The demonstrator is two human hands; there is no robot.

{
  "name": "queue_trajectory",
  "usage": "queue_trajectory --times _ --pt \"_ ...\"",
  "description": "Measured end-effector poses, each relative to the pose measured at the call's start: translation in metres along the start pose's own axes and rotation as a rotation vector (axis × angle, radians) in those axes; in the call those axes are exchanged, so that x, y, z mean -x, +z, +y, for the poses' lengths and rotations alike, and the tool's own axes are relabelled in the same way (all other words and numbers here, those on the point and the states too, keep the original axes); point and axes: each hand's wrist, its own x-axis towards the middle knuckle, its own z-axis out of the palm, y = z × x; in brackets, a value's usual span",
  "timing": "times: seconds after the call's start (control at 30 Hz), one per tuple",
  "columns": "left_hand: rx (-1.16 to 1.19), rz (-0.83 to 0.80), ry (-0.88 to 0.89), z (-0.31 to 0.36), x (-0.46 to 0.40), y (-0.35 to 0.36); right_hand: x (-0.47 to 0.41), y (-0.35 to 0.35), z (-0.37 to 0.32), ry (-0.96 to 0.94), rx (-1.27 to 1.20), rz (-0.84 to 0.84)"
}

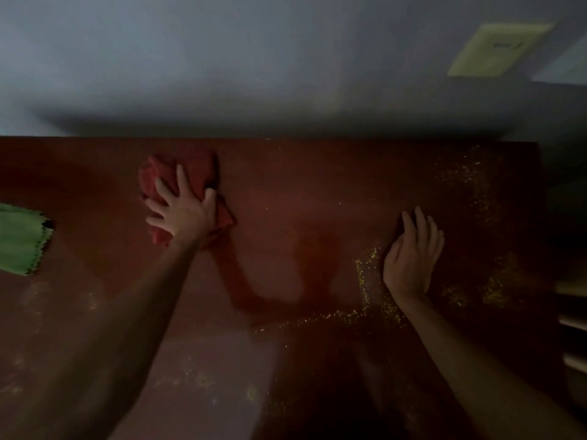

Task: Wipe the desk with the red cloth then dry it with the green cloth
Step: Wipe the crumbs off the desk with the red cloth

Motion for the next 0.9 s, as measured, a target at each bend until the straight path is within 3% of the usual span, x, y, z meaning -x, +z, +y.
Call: queue_trajectory --times 0.17,0.4,0.5,0.6,0.67,0.8,0.9 --pt "-0.034 -0.002 0.125 0.049 -0.01 0.006 0.0 0.001 0.002 -0.005 0.015 0.001" --pt "-0.191 -0.038 0.809 0.1 0.109 0.047 0.001 0.005 0.006 -0.016 -0.048 0.043" --pt "-0.203 -0.1 0.978 0.102 0.197 0.068 0.0 0.007 0.007 -0.012 -0.156 0.108" --pt "-0.211 -0.147 0.973 0.091 0.265 0.085 0.0 0.008 0.013 0.014 -0.34 0.184" --pt "-0.191 -0.147 0.93 0.093 0.266 0.086 0.001 0.009 0.014 0.025 -0.38 0.193" --pt "-0.215 -0.142 0.905 0.1 0.2 0.063 0.0 0.012 0.014 -0.003 -0.377 0.206" --pt "-0.21 -0.113 0.729 0.075 0.132 0.037 0.001 0.006 0.013 0.009 -0.398 0.162"
